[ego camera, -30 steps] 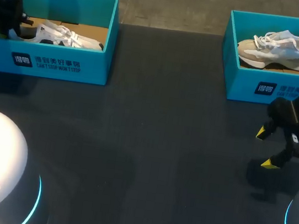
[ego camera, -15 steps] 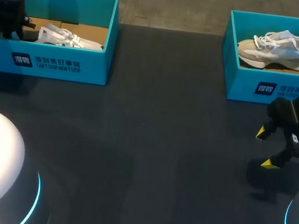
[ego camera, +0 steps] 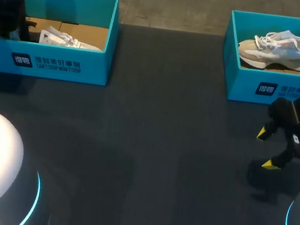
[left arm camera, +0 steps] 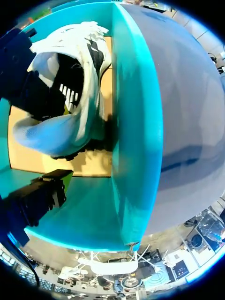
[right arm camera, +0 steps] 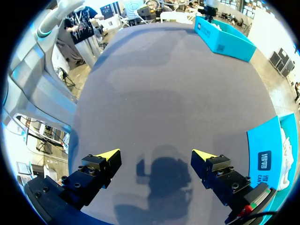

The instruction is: Take the shoe out of the shoebox, open the shoe tongue, remove and reinsert the insole, then place the shoe into the shoebox

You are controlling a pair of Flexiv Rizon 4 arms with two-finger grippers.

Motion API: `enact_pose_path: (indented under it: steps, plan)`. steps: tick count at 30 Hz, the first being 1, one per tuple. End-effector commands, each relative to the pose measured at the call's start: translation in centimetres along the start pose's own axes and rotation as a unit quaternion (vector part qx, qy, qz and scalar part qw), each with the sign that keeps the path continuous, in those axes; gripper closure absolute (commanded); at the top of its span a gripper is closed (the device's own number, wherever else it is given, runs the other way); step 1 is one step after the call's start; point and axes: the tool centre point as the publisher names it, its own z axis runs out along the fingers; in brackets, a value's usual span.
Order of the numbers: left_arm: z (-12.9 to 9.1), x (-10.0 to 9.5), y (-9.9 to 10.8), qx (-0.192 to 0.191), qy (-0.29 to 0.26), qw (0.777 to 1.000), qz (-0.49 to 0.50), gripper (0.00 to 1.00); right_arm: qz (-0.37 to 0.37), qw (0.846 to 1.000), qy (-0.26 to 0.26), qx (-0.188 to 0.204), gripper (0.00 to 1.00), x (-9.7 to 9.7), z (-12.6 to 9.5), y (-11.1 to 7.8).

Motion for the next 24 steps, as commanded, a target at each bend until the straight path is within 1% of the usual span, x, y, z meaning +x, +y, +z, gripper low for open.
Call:
enact_pose_path:
  steps: [1,2,3,4,9,18,23,24]
  plan:
    - [-1.2,0.7,0.1,-0.005,-0.019,1.0,-0.004,0.29,0.0,1.0,-0.001,0.001,0.0,0.1,0.0,0.0]
    - [-1.6,0.7,0.2,-0.007,-0.023,1.0,-0.006,0.26,0.0,1.0,-0.001,0.001,0.0,0.1,0.0,0.0]
    - [-2.0,0.7,0.2,-0.01,-0.029,1.0,-0.007,0.15,0.0,1.0,-0.001,0.001,0.0,0.1,0.0,0.0]
    - [-2.4,0.6,0.3,-0.013,-0.033,0.999,-0.007,0.1,0.0,1.0,-0.001,0.001,0.0,0.1,0.0,0.0]
    - [-4.7,0.5,0.5,-0.024,-0.053,0.998,-0.009,0.0,0.0,1.0,-0.001,0.001,0.0,0.1,0.0,0.0]
    - [-9.2,0.3,0.1,-0.042,-0.063,0.997,-0.009,0.0,0.0,1.0,-0.001,0.001,0.0,0.1,0.0,0.0]
    - [-11.9,0.5,-0.9,-0.045,-0.066,0.997,-0.014,0.0,0.0,1.0,-0.001,0.001,0.0,0.1,0.0,0.0]
    - [-12.3,0.6,-1.2,-0.049,-0.06,0.997,-0.015,0.0,0.0,1.0,-0.001,0.001,0.0,0.1,0.0,0.0]
